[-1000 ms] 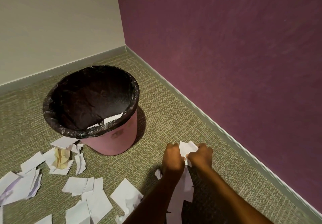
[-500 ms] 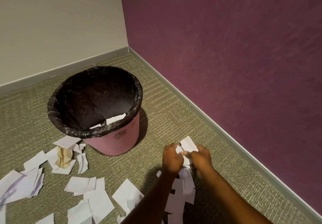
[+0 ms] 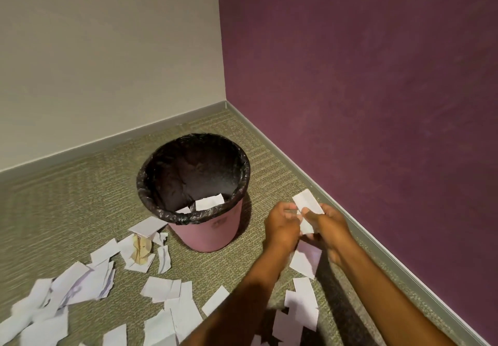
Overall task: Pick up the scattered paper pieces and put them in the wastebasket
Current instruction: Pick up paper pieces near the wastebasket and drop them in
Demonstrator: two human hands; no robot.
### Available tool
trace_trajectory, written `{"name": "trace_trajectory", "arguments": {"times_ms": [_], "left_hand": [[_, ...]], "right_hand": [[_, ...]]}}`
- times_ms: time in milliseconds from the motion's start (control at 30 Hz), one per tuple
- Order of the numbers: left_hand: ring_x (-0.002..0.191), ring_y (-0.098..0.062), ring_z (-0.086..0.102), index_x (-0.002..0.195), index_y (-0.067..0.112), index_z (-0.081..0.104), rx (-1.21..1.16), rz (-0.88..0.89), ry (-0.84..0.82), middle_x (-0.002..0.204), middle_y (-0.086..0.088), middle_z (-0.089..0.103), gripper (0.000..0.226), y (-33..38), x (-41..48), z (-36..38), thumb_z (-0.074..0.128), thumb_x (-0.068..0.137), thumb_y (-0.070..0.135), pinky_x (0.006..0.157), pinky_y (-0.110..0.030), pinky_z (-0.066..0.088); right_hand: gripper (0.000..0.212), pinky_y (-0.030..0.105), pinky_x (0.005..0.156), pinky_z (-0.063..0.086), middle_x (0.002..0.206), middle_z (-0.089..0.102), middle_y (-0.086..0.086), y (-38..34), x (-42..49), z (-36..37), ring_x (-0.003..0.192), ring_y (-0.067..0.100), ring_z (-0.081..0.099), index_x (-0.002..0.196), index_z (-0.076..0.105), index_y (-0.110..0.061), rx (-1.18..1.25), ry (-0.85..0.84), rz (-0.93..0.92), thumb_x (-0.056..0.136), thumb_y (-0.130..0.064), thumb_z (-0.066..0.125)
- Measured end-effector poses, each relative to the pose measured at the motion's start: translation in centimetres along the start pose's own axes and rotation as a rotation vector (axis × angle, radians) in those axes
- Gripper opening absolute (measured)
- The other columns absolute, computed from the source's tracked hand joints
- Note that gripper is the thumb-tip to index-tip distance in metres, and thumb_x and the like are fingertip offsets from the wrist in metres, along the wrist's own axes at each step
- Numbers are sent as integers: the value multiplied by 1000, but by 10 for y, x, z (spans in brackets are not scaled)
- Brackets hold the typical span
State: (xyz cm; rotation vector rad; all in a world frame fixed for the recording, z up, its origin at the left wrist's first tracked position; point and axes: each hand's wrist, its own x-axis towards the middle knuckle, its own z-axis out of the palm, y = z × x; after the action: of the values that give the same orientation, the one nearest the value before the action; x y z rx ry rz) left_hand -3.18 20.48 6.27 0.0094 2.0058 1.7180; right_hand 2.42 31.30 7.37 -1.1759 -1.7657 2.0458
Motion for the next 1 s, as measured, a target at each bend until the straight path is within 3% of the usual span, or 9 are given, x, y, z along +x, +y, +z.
{"name": "trace_trajectory", "arguments": {"times_ms": [133,233,300,433,533,600,733,833,1000], "left_hand": [[83,-14,74,113,28,68,-68,178,111,96,1,73,24,73,-15,-35,67,99,9,64,-30,65],[78,-17,76,114,33,67,-85,292,218,89,1,76,26,107,-20,-80,68,96,14,72,-44,67],[73,-18,78,116,32,67,-133,284,273,89,-1,78,29,120,-22,-112,69,95,12,71,-45,66],[78,-19,81,128,23,64,-262,163,325,100,-3,80,35,132,-23,-168,69,96,10,79,-45,68],[75,-18,76,136,17,61,-314,84,338,94,-8,79,40,129,-23,-196,61,99,4,71,-33,63],[79,-19,73,141,14,59,-358,60,340,88,-8,77,43,127,-25,-207,59,100,2,77,-34,63],[91,-19,79,136,15,63,-362,75,354,102,-7,78,34,126,-35,-207,62,102,7,86,-38,67],[96,-23,80,127,14,66,-392,149,305,110,-12,78,24,126,-46,-193,62,104,11,86,-38,67],[67,-23,73,113,5,69,-366,169,-39,86,-15,75,15,112,-59,-149,61,107,17,62,-30,64]], "right_hand": [[15,24,52,55,100,82,0,-66,-23,40,73,8,76,119,71,-25,-38,-85,-196,104,-21,70],[20,27,61,58,109,80,-2,-109,-42,83,89,15,77,123,69,-32,-91,-202,-283,104,-29,70],[25,34,68,62,114,79,0,-124,-50,112,91,21,78,127,66,-32,-97,-293,-279,103,-27,70],[31,34,69,64,123,77,3,-128,-56,155,93,19,80,134,62,-25,-129,-428,-209,104,-19,70],[51,34,72,65,128,73,9,-121,-56,171,105,23,78,146,53,-23,-123,-440,-123,100,-20,75],[58,37,77,66,132,70,9,-119,-58,174,110,25,77,149,50,-22,-120,-443,-106,98,-19,78],[50,39,83,67,132,65,10,-119,-58,165,108,28,76,144,57,-16,-79,-418,-129,98,-14,78],[33,32,70,65,118,73,13,-118,-48,144,88,23,78,132,63,-12,-32,-339,-164,100,-11,74],[23,33,61,58,100,74,16,-81,-15,85,68,20,67,123,66,-6,-106,-137,-115,101,-9,71]]}}
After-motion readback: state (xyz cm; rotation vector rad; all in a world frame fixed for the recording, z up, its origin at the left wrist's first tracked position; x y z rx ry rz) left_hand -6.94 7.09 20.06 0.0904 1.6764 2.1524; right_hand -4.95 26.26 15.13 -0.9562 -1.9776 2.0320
